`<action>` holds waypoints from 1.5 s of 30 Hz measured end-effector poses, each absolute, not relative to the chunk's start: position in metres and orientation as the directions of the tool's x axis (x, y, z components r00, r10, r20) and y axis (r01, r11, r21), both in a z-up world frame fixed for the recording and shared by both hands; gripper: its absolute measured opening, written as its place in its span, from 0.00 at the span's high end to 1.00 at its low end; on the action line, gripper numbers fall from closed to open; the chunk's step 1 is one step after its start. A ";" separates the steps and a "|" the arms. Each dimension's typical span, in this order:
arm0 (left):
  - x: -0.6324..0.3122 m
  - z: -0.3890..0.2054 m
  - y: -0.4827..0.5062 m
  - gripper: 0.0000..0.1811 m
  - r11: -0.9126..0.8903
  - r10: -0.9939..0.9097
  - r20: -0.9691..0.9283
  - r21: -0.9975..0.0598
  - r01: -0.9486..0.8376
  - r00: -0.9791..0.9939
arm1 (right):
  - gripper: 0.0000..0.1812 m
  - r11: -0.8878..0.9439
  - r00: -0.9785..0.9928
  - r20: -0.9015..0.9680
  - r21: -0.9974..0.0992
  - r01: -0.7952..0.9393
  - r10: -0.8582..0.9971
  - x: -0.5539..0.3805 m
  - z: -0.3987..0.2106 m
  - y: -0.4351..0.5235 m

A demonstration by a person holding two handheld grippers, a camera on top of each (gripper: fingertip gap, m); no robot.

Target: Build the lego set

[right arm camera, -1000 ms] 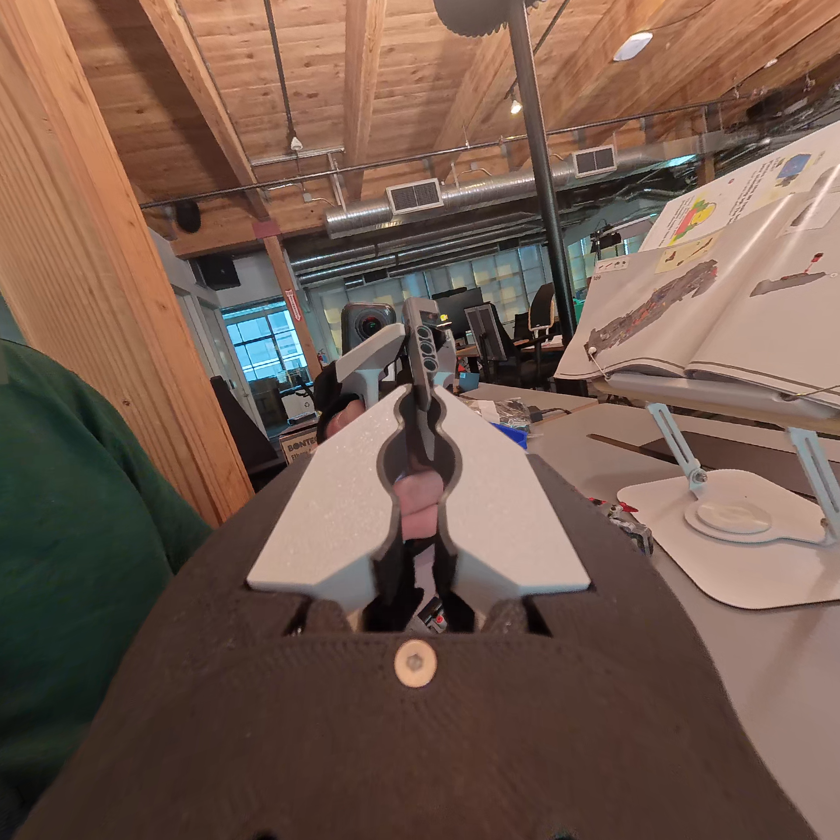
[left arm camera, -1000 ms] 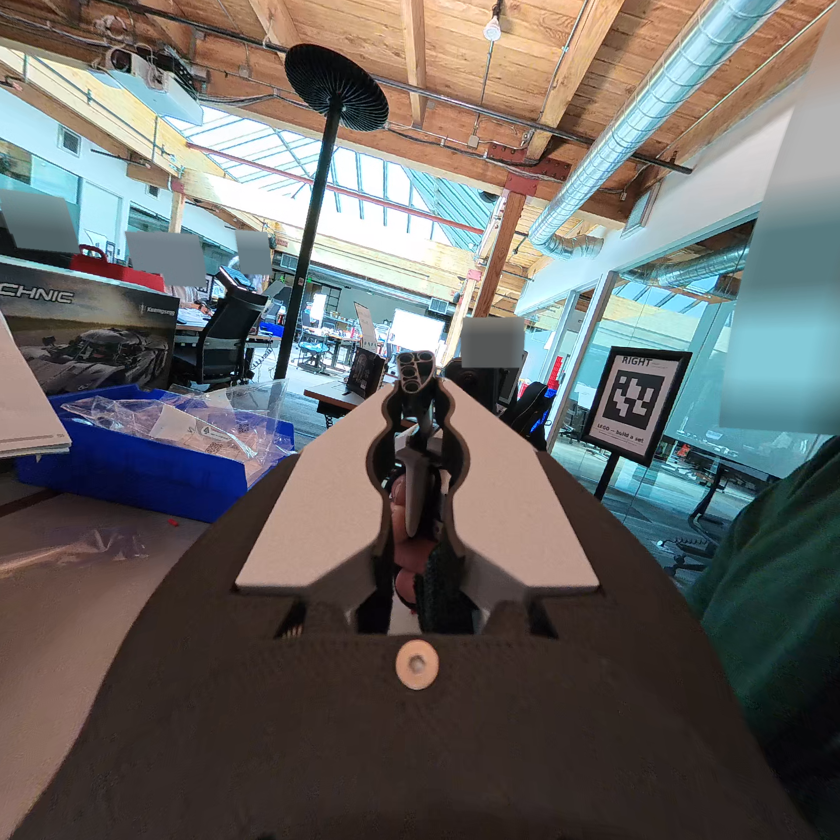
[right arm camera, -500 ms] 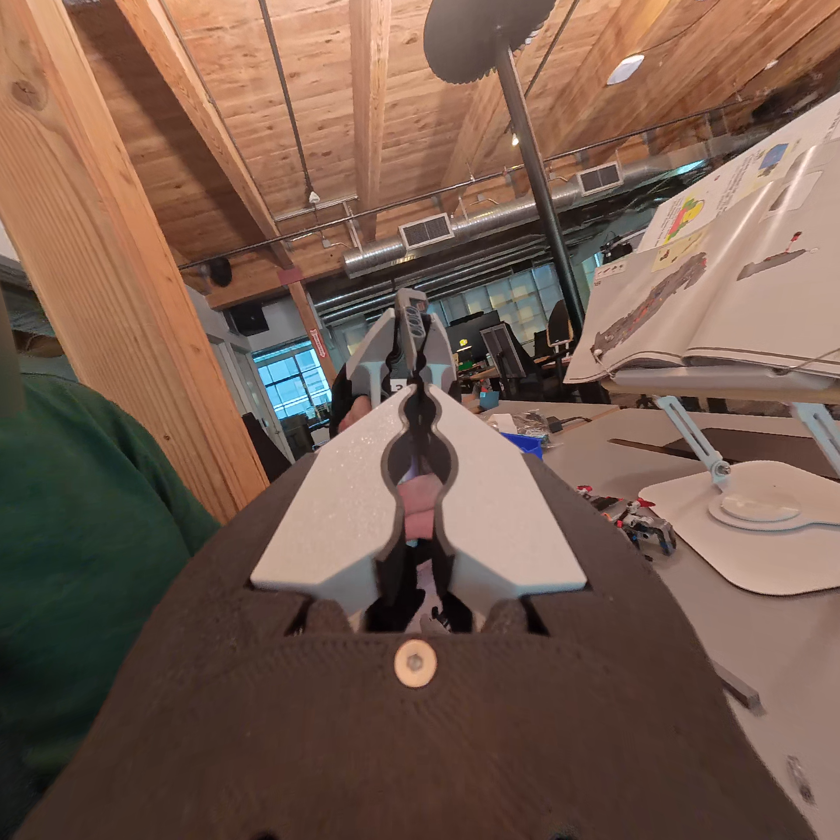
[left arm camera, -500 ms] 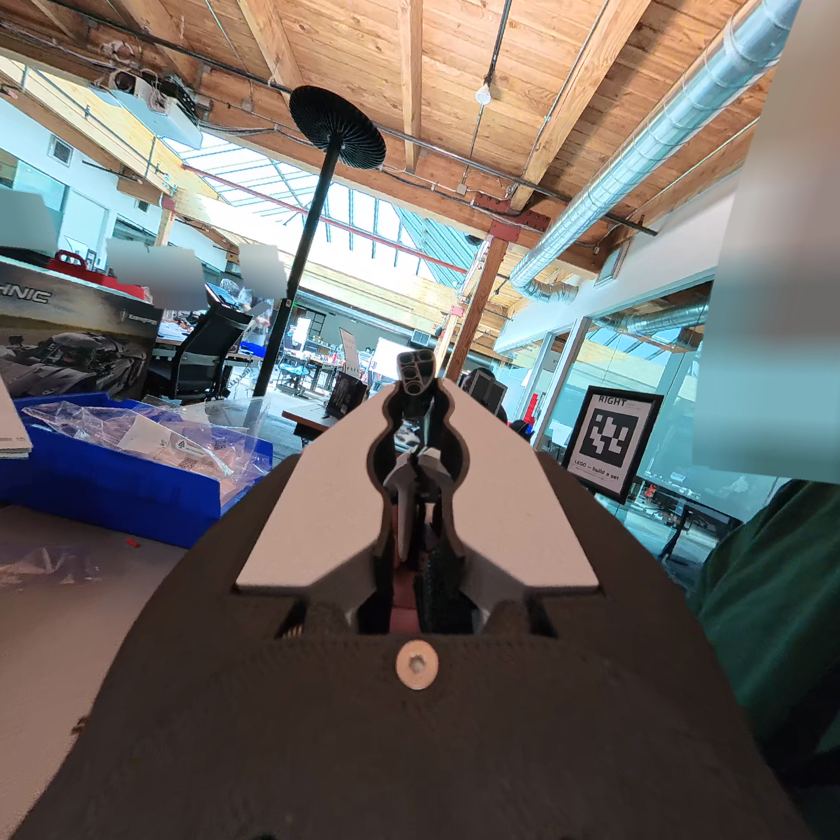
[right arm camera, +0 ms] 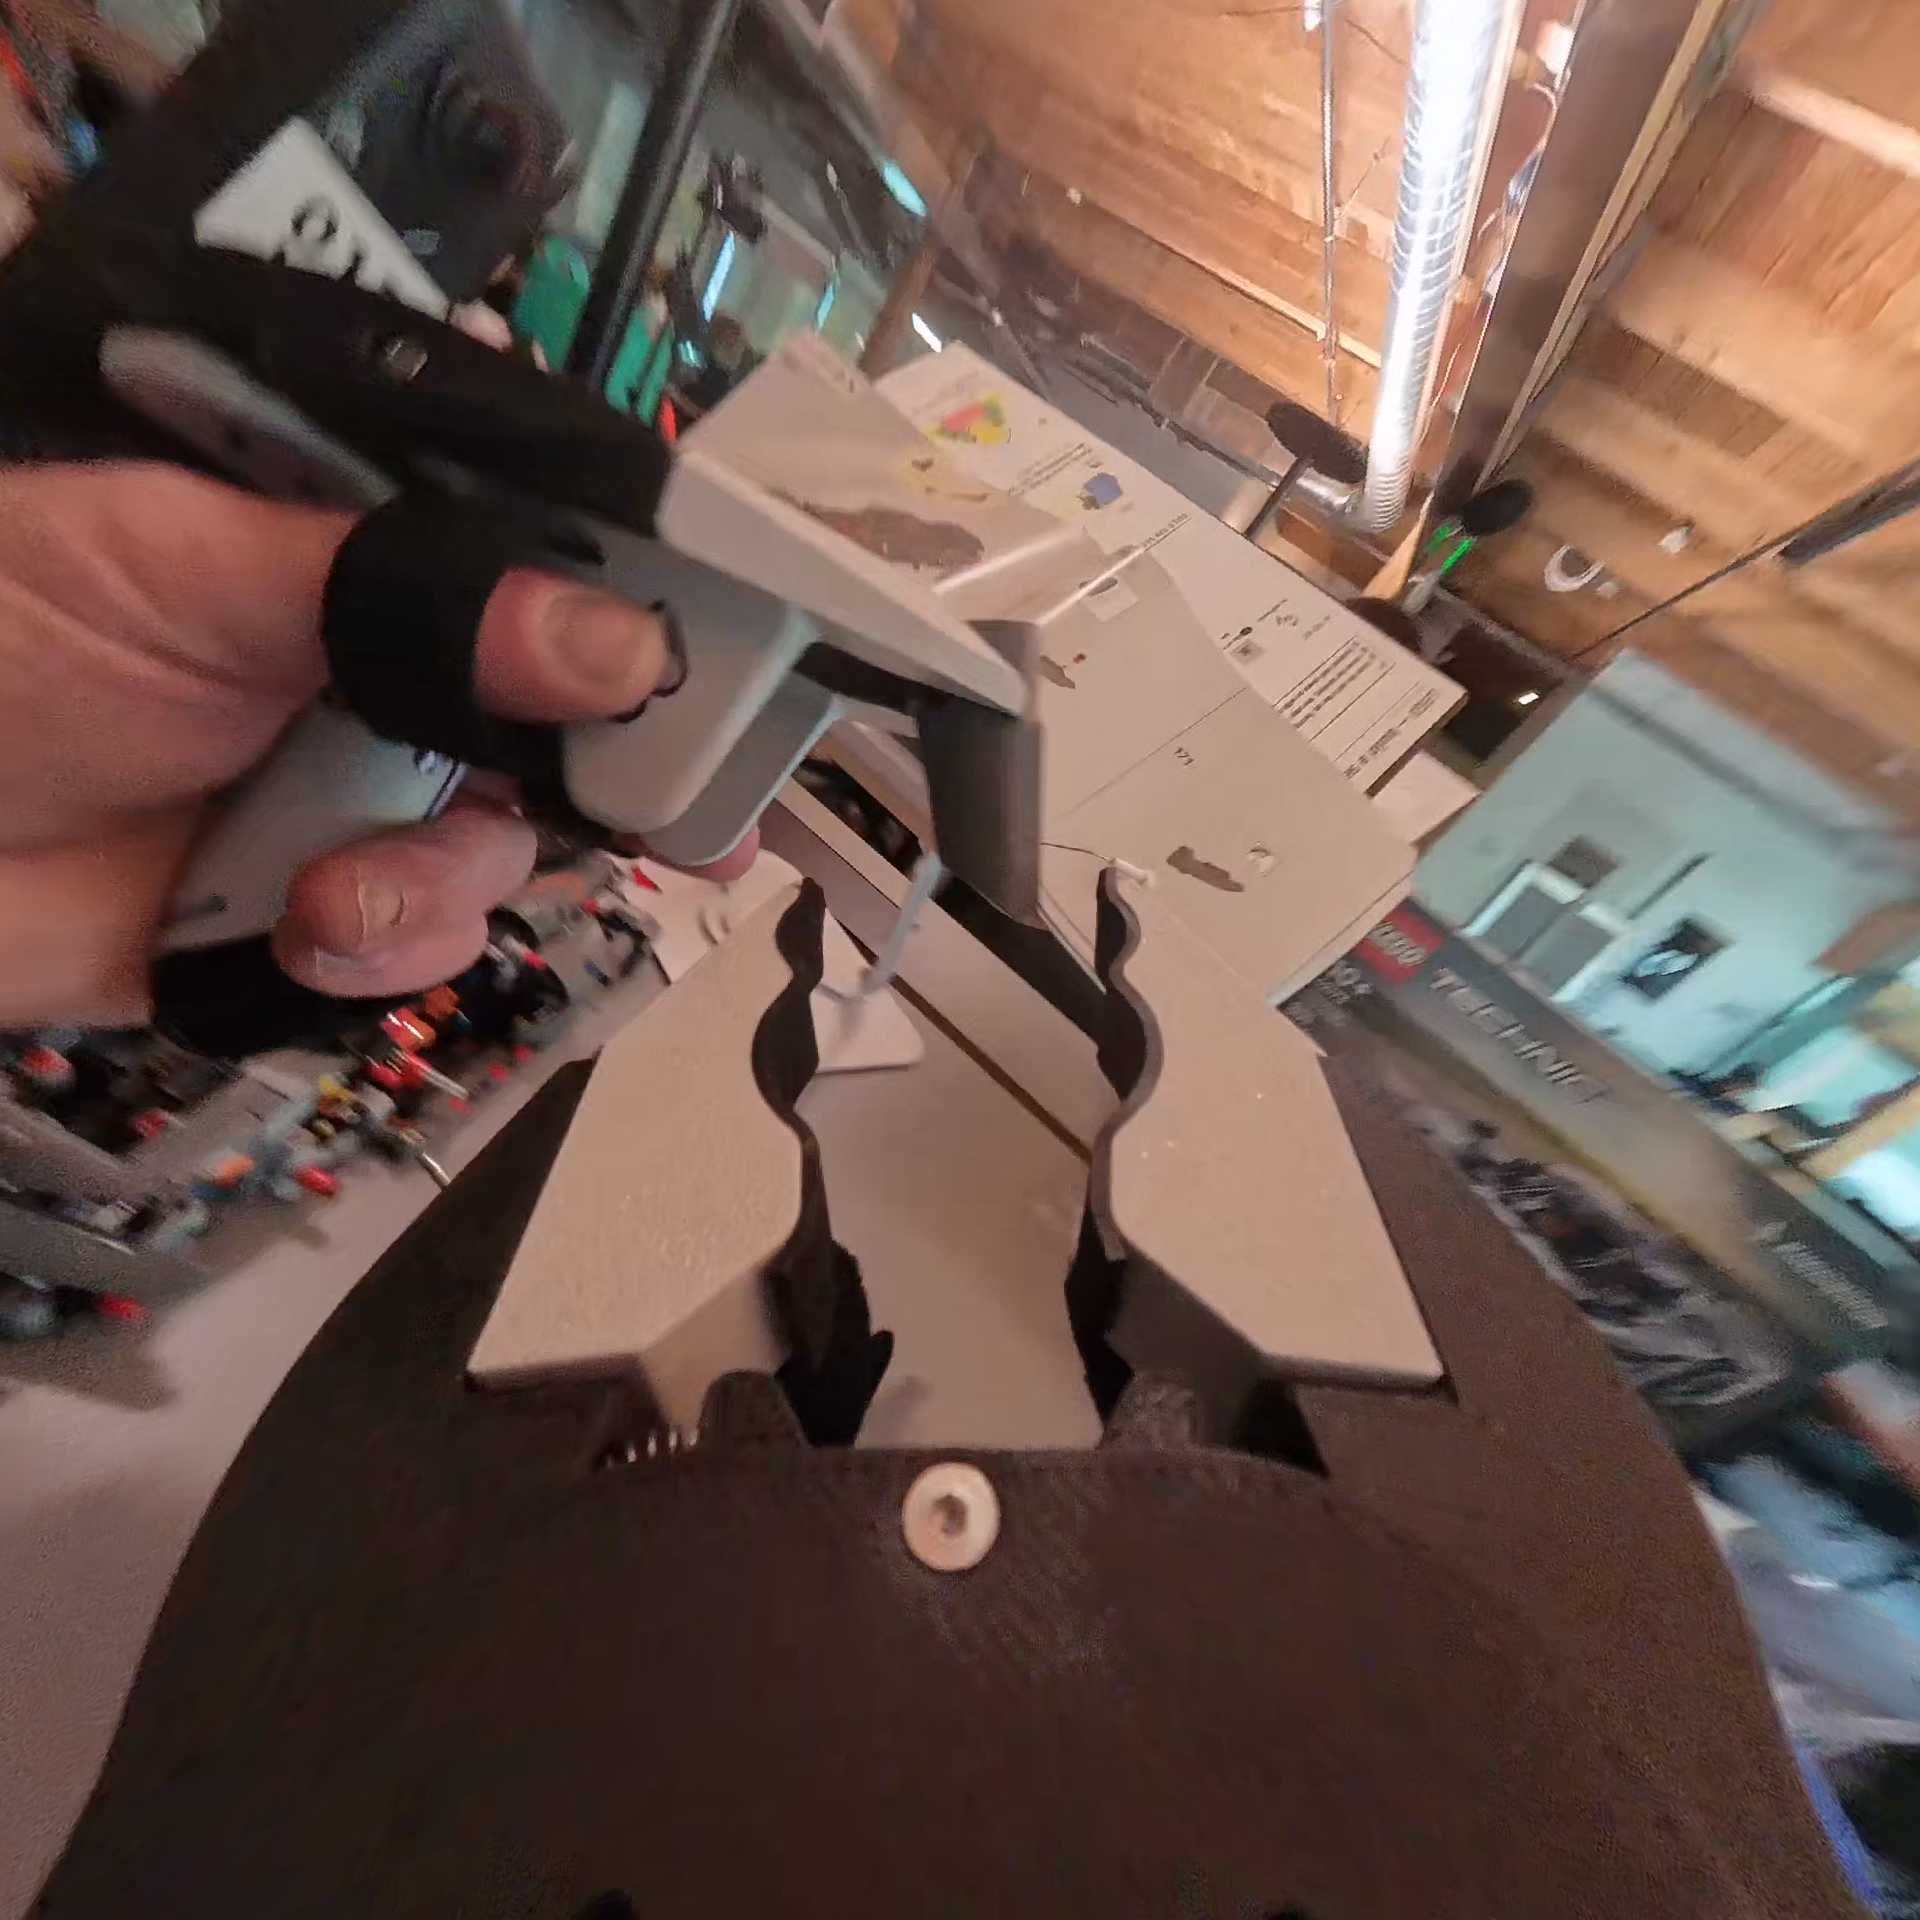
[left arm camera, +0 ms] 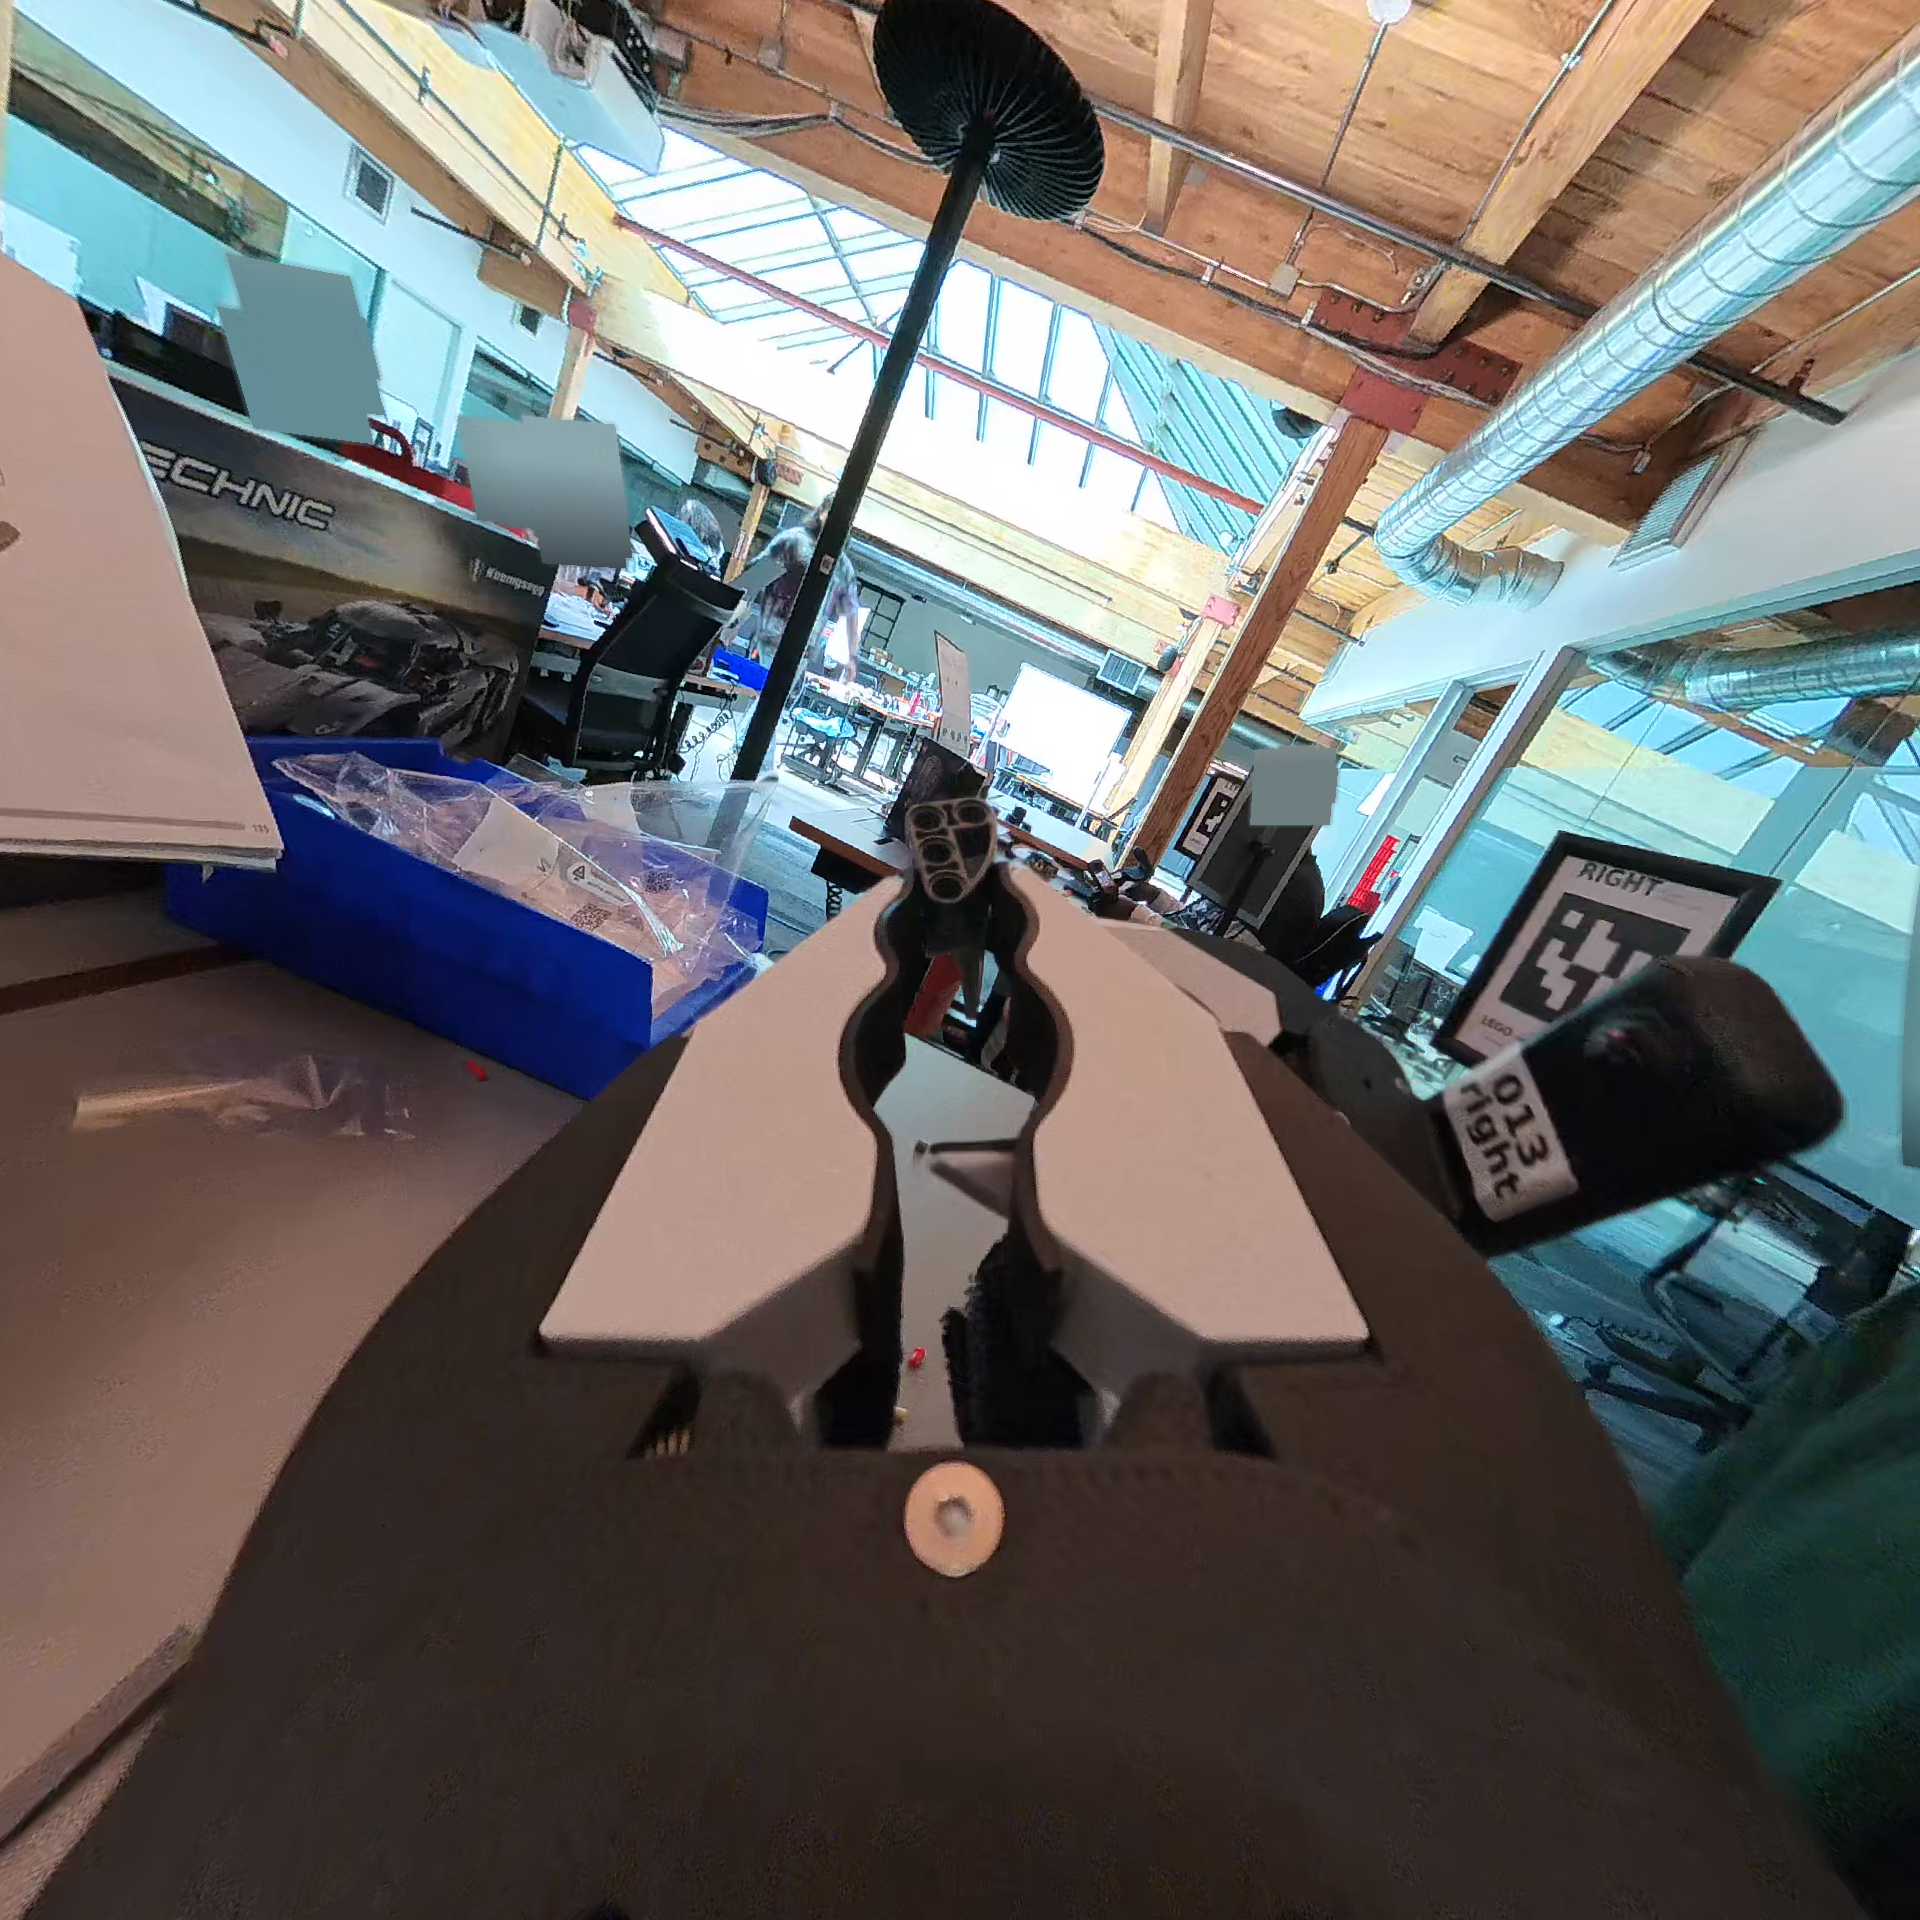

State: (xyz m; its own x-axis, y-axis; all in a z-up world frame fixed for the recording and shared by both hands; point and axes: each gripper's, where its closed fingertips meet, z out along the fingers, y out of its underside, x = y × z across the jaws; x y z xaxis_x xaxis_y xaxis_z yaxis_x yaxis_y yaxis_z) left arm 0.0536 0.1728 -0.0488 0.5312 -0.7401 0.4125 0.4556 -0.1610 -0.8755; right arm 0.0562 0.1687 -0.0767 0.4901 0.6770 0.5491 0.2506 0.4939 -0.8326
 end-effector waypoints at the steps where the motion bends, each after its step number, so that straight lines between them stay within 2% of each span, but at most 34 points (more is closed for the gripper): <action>1: 0.055 -0.051 0.174 0.95 -0.171 -0.736 0.418 -0.875 0.452 0.532 | 0.72 0.525 0.481 0.608 -0.792 0.312 0.632 0.052 -0.080 0.169; 5: 0.057 -0.056 0.177 0.95 -0.175 -0.713 0.417 -0.884 0.433 0.563 | 0.77 0.536 0.501 0.663 -0.747 0.393 0.556 0.048 -0.085 0.176; 7: 0.060 -0.058 0.175 0.94 -0.188 -0.715 0.421 -0.885 0.427 0.558 | 0.80 0.525 0.522 0.650 -0.758 0.387 0.552 0.052 -0.083 0.178; 11: 0.062 -0.064 0.175 0.94 -0.184 -0.695 0.405 -0.899 0.398 0.594 | 0.80 0.533 0.504 0.689 -0.724 0.438 0.521 0.049 -0.086 0.179; 16: 0.060 -0.071 0.175 0.94 -0.205 -0.678 0.397 -0.910 0.360 0.619 | 0.88 0.518 0.485 0.696 -0.718 0.466 0.529 0.050 -0.090 0.182; 24: 0.054 -0.080 0.175 0.94 -0.245 -0.665 0.431 -0.897 0.367 0.610 | 0.88 0.487 0.442 0.678 -0.732 0.476 0.587 0.044 -0.100 0.181; 29: 0.052 -0.082 0.173 0.94 -0.234 -0.669 0.407 -0.909 0.344 0.622 | 0.89 0.440 0.437 0.599 -0.796 0.417 0.671 0.041 -0.102 0.179; 37: 0.055 -0.079 0.169 0.93 -0.212 -0.700 0.378 -0.920 0.329 0.606 | 0.89 0.301 0.393 0.368 -0.927 0.222 0.843 0.039 -0.103 0.174; 45: 0.058 -0.072 0.160 0.90 -0.144 -0.714 0.284 -0.954 0.262 0.640 | 0.89 0.037 0.218 0.024 -0.998 -0.054 0.976 0.043 -0.097 0.169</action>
